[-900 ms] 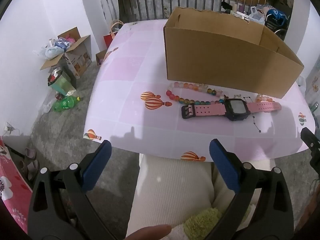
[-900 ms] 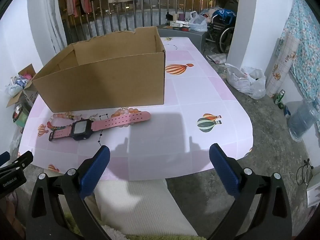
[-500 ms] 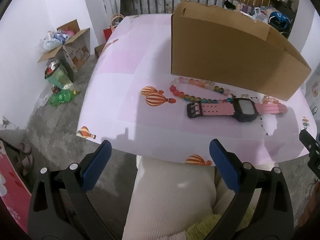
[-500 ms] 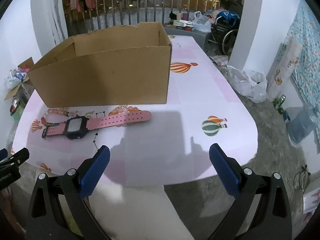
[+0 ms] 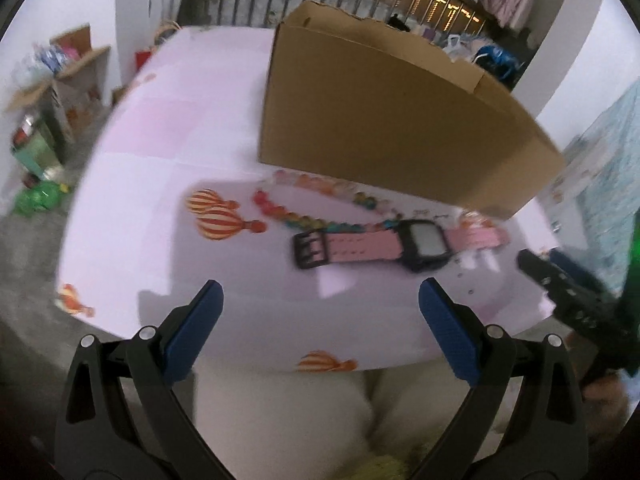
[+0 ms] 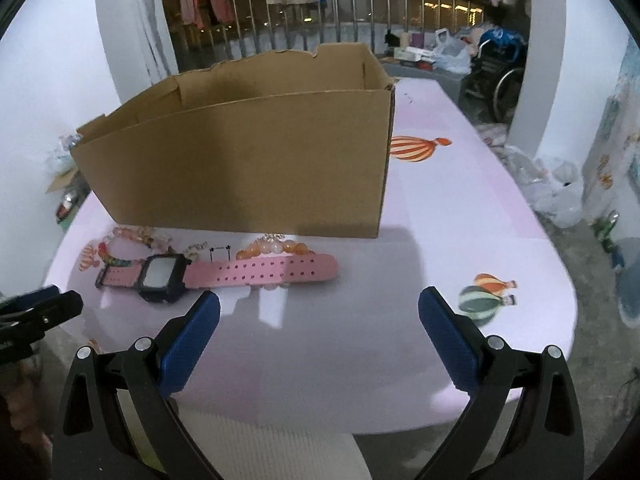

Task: Organize jewelry
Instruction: 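Move the left tool toward the pink-strap smartwatch buckle end, then grasp the pink watch strap with the left gripper and lift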

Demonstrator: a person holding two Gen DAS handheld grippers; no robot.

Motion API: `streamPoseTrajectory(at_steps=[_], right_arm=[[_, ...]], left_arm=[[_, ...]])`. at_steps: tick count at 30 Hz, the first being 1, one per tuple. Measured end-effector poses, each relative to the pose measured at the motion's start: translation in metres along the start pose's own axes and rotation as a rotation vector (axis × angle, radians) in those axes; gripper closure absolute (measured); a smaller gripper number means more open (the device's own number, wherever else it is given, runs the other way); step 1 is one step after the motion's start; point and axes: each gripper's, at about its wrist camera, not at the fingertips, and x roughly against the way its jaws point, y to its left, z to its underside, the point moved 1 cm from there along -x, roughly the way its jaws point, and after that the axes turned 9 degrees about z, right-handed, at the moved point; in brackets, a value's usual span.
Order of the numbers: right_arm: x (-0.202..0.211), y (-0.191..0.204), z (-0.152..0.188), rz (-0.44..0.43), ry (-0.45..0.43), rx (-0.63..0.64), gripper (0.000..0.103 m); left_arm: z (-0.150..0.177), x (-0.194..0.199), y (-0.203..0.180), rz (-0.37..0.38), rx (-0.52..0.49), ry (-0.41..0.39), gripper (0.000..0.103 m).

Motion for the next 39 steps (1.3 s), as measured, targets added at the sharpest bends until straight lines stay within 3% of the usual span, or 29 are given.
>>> streamPoseTrajectory(at_steps=[4,10,11,12,14,16,21,31,39], right_arm=[[-0.013,-0.006,-0.010,-0.074,0.021,-0.013,0.019],[-0.028,-0.007,-0.016,-0.151,0.058,-0.048,0.032],[-0.032,-0.009,-0.016,-0.167,0.072,-0.063,0.034],[-0.033,-0.009,-0.017,-0.175,0.079,-0.071,0.034],[-0.038,-0.009,-0.017,-0.185,0.096,-0.085,0.036],[-0.040,-0.008,-0.016,-0.190,0.099,-0.090,0.037],[-0.042,-0.003,-0.017,-0.221,0.107,-0.091,0.044],[-0.023,-0.004,-0.021,-0.274,0.074,-0.119,0.049],[-0.013,0.002,-0.025,-0.412,0.064,-0.144,0.065]], left_arm=[[-0.006,-0.006,0.005,0.069,0.031,-0.047,0.008],[-0.015,-0.017,0.008,0.020,-0.045,-0.050,0.010],[-0.017,-0.017,0.009,0.014,-0.051,-0.051,0.013],[-0.018,-0.020,0.009,0.005,-0.061,-0.049,0.025],[-0.018,-0.022,0.014,-0.003,-0.059,-0.032,0.035],[-0.018,-0.029,0.018,-0.001,-0.047,-0.006,0.053],[-0.015,-0.035,0.016,-0.003,-0.077,0.008,0.064],[-0.014,-0.033,0.020,-0.006,-0.048,-0.010,0.073],[-0.014,-0.033,0.023,-0.016,-0.037,-0.021,0.082]])
